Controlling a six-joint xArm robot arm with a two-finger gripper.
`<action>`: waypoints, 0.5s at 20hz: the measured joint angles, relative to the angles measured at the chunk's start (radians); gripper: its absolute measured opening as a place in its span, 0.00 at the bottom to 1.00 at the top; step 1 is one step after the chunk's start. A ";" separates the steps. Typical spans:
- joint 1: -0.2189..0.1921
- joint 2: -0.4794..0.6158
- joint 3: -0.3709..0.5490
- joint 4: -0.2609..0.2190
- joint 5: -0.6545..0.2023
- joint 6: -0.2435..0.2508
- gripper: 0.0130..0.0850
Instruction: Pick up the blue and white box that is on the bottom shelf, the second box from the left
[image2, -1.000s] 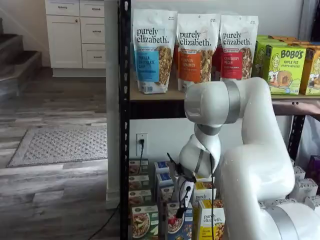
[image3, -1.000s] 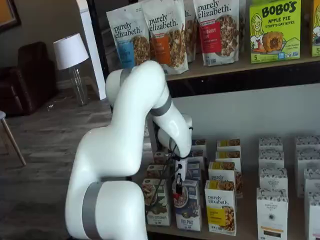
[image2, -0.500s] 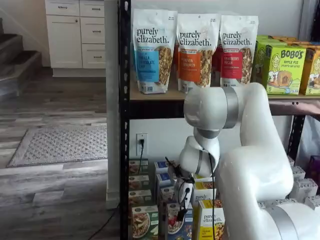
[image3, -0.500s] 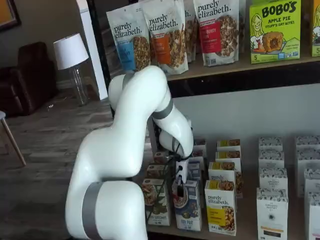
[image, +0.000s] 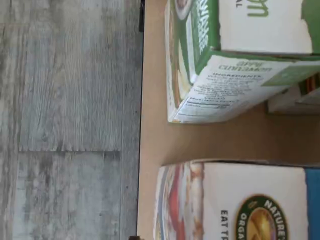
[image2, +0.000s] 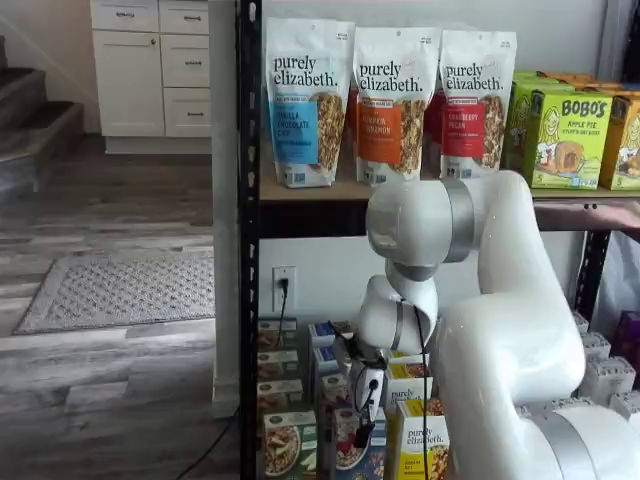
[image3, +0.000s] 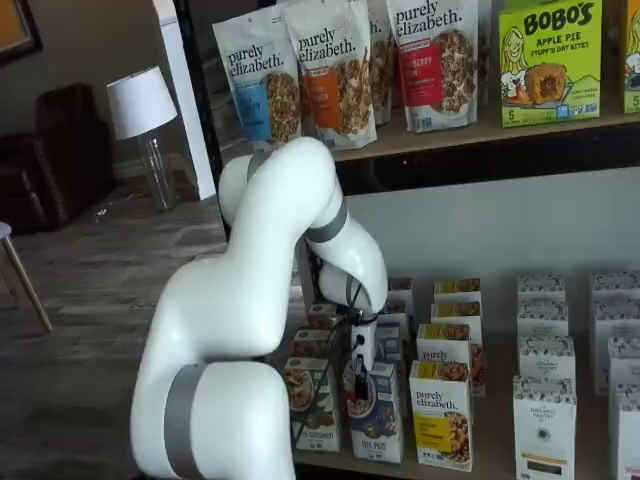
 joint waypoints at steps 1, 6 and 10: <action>0.000 0.001 0.000 0.001 -0.001 -0.001 1.00; -0.001 0.004 0.000 -0.006 -0.004 0.003 1.00; -0.002 0.007 0.000 -0.019 -0.004 0.013 0.94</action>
